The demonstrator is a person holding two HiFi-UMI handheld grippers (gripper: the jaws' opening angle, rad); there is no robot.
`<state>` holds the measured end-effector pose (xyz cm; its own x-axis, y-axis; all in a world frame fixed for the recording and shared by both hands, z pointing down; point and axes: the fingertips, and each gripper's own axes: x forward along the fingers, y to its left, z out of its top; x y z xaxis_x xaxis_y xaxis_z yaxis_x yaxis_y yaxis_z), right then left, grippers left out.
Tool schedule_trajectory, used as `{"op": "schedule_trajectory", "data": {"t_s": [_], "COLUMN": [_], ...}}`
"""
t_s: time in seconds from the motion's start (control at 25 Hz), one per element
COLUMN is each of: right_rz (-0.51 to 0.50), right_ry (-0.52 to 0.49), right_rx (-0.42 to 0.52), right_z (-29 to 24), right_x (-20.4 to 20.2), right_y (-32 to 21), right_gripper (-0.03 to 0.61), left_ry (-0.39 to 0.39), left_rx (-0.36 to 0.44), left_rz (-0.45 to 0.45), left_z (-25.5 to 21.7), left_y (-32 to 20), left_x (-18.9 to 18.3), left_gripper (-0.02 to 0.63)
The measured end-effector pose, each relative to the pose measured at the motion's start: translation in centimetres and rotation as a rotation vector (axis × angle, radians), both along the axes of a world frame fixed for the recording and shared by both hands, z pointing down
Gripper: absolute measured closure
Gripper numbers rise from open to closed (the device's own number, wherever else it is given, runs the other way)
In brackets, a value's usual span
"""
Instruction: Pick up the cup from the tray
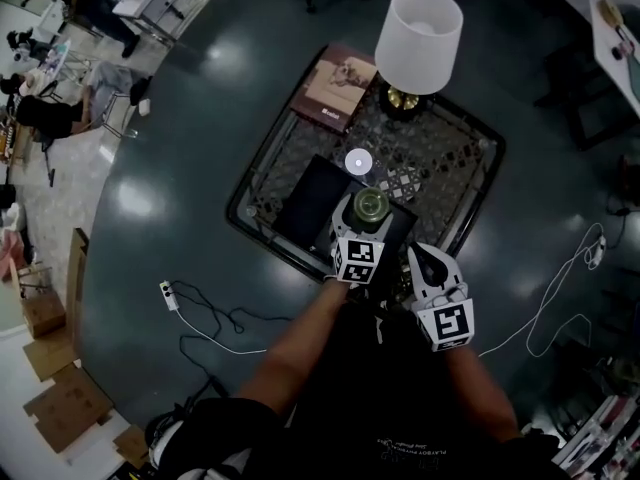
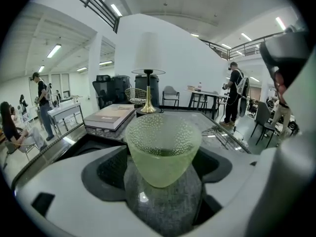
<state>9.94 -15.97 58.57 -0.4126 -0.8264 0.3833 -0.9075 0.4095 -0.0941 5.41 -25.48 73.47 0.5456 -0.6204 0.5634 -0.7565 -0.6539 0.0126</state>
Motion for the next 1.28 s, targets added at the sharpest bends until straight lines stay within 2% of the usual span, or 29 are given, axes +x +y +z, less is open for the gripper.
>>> {"op": "schedule_trajectory", "data": {"t_s": [0.6, 0.8, 1.12, 1.28], "right_rz": [0.029, 0.028, 0.038, 0.044], "right_ry": [0.01, 0.012, 0.013, 0.014], "right_rx": [-0.022, -0.002, -0.005, 0.023], "right_z": [0.6, 0.8, 0.6, -0.5], "right_x": [0.9, 1.0, 1.2, 1.6], "right_y": [0.8, 0.5, 0.2, -0.3], "right_gripper": [0.57, 0.569, 0.57, 0.57], "left_ry": [-0.002, 0.017, -0.001, 0.04], "left_rx": [0.015, 0.016, 0.048, 0.05], "left_rz": [0.024, 0.039, 0.053, 0.051], "left_z": [0.4, 0.0, -3.2, -6.4], "left_y": [-1.8, -1.8, -0.7, 0.3], "left_x": [0.0, 0.3, 0.3, 0.1], "left_gripper": [0.23, 0.232, 0.232, 0.232]}}
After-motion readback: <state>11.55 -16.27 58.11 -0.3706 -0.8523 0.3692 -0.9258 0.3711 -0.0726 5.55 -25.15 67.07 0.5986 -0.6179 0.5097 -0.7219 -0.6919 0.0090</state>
